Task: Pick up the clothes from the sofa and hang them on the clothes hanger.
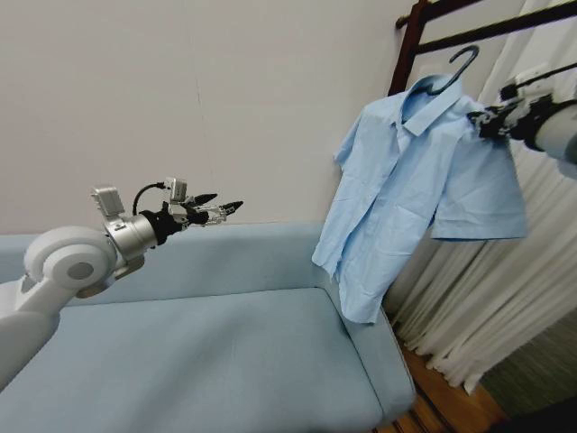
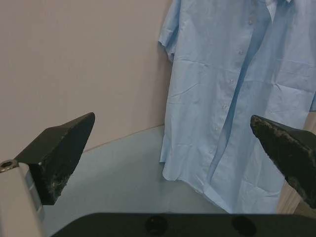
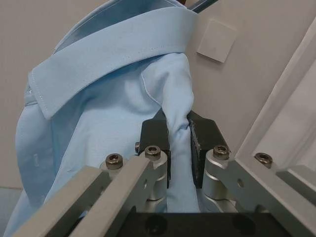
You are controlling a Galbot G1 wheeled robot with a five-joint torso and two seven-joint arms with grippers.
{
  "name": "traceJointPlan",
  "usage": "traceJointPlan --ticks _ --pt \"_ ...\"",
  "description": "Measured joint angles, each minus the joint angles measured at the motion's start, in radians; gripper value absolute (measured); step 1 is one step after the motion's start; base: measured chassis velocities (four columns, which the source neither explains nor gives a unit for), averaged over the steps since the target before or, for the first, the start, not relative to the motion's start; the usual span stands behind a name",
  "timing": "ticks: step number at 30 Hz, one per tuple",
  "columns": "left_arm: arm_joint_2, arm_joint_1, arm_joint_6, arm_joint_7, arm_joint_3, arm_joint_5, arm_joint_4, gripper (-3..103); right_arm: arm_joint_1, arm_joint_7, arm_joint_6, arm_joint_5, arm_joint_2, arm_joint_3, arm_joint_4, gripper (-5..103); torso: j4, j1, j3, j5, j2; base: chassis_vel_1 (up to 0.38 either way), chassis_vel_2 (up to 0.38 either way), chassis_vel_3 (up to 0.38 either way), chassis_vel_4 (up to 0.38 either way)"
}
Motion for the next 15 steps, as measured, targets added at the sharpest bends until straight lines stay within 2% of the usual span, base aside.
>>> traceJointPlan --ticks 3,6,10,13,15 --pt "0.009 -0.006 0.003 0.000 -0.004 -0.007 0.000 100 -0.007 -0.003 0.001 -0.007 -0.003 -0.004 0.003 9 -0.0001 0.000 0.000 0.0001 0.000 0.000 0.000 0.000 0.000" --pt "0.013 -0.003 0.006 0.002 -0.010 -0.011 -0.001 100 -0.006 -0.046 0.000 -0.032 -0.025 -0.005 0.005 9 -0.0009 0.000 0.000 0.0003 0.000 0.000 0.000 0.000 0.000" --pt "0.005 0.005 0.007 0.003 -0.012 -0.011 -0.003 100 0.007 -0.092 -0.001 -0.040 -0.041 -0.004 0.007 9 -0.0010 0.000 0.000 0.0004 0.000 0.000 0.000 0.000 0.000" --pt "-0.005 0.008 0.007 0.003 -0.012 -0.006 0.000 100 0.019 -0.096 -0.001 -0.046 -0.033 -0.005 -0.001 9 -0.0009 0.000 0.000 0.0002 0.000 0.000 0.000 0.000 0.000" --pt "-0.006 0.007 0.007 0.008 -0.012 -0.003 0.001 100 0.028 -0.130 -0.001 -0.086 -0.027 -0.013 -0.011 9 -0.0003 0.000 0.000 0.0002 0.000 0.000 0.000 0.000 0.000"
